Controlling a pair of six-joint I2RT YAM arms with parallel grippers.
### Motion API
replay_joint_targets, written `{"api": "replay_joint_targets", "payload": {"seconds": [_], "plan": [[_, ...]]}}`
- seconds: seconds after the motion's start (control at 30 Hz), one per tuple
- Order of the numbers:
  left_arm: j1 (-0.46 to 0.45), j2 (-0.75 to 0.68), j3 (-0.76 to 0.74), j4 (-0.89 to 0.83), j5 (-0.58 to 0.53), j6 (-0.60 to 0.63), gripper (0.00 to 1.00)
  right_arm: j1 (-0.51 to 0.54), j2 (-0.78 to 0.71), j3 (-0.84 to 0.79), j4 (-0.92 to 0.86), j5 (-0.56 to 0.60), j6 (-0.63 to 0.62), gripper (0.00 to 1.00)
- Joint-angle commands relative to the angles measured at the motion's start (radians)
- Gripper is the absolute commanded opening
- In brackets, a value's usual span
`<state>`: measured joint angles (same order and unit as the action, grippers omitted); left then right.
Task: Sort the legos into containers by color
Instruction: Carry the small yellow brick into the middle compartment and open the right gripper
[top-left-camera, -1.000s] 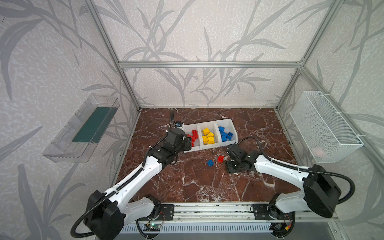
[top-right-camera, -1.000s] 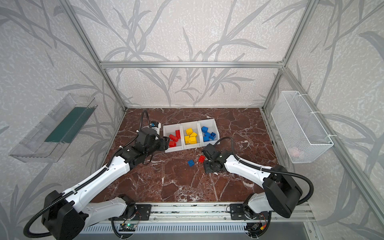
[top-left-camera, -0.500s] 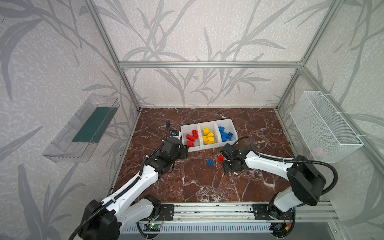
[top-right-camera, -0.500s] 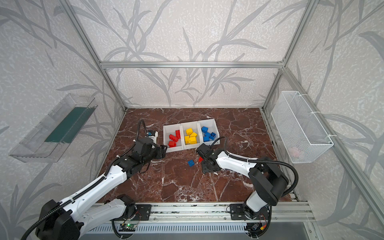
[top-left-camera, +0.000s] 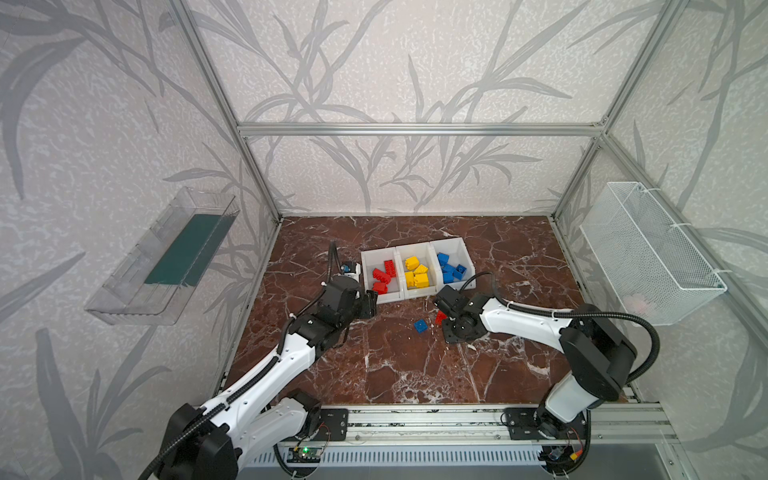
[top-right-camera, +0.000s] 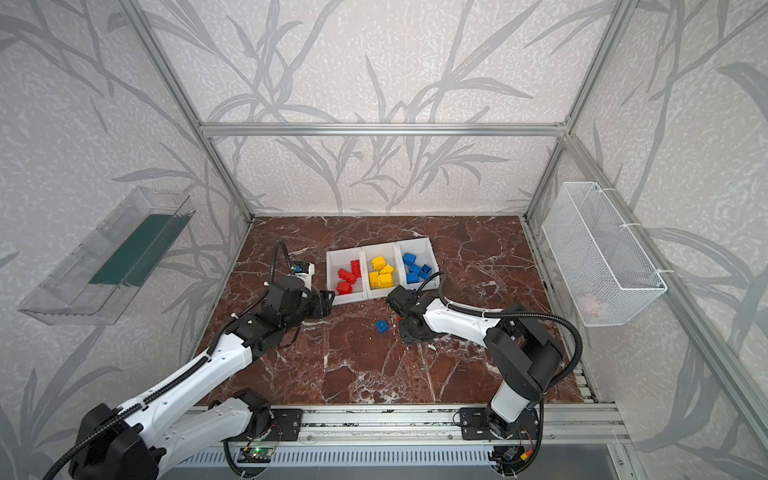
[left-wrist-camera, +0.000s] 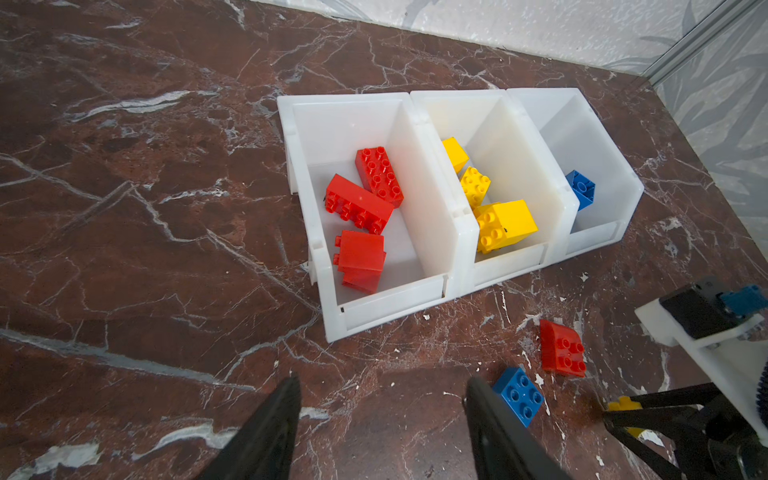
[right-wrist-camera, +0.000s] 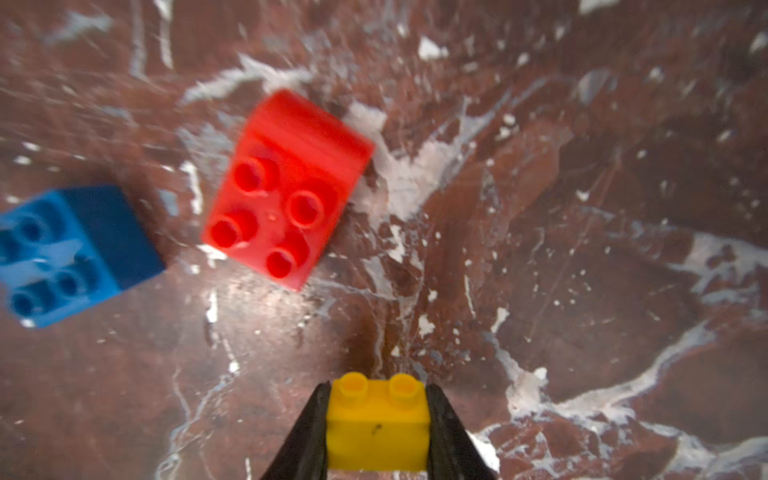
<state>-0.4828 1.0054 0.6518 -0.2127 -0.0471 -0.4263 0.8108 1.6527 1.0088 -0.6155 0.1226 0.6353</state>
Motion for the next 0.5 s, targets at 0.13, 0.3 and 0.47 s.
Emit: {"api": "replay_joint_targets", "payload": {"seconds": [0.13, 0.3, 0.47], "plan": [[0.005, -0.061, -0.02, -0.038, -0.007, -0.038, 0.65, -0.02, 0.08, 0.325, -0.07, 0.055, -0.188, 0.33], [0.005, -0.103, -0.044, -0.061, 0.002, -0.067, 0.66, -0.086, 0.25, 0.648, -0.123, 0.05, -0.335, 0.33], [0.005, -0.146, -0.059, -0.092, 0.025, -0.094, 0.66, -0.153, 0.427, 0.888, -0.163, 0.02, -0.355, 0.33]]}}
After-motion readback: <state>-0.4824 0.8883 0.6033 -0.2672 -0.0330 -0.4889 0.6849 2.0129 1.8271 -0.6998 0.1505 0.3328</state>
